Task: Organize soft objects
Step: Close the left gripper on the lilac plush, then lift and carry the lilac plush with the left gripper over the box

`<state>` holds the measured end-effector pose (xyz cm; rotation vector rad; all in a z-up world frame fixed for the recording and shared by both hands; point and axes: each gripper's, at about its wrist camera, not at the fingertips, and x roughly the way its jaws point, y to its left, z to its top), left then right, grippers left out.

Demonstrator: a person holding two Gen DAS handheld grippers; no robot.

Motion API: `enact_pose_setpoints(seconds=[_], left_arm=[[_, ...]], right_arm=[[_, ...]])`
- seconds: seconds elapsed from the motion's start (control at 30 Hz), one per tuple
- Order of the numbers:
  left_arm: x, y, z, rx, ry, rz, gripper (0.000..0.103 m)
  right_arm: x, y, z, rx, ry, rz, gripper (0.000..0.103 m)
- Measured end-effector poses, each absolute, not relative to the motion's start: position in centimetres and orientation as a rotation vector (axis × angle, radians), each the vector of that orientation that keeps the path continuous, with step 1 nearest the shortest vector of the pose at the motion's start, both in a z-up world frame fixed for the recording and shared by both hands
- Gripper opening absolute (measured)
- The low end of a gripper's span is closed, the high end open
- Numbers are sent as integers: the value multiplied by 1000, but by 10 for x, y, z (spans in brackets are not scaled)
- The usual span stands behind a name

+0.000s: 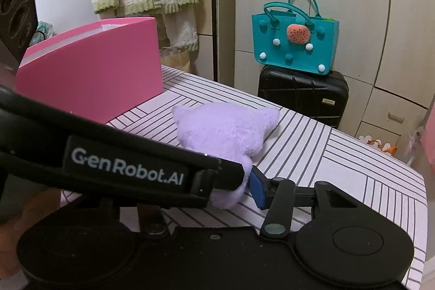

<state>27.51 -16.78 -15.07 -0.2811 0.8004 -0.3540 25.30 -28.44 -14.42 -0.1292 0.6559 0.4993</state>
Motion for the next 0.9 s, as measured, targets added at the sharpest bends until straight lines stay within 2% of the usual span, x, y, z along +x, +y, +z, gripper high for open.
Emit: enact_pose_setpoints(seconds=[0.3, 0.9], left_arm=[[267, -167, -148, -271, 821, -385, 45], [198, -172, -118, -121, 838, -532, 45]], right_arm=[[242, -284, -142, -126, 665, 473, 54], [167, -283, -117, -22, 714, 347, 54]])
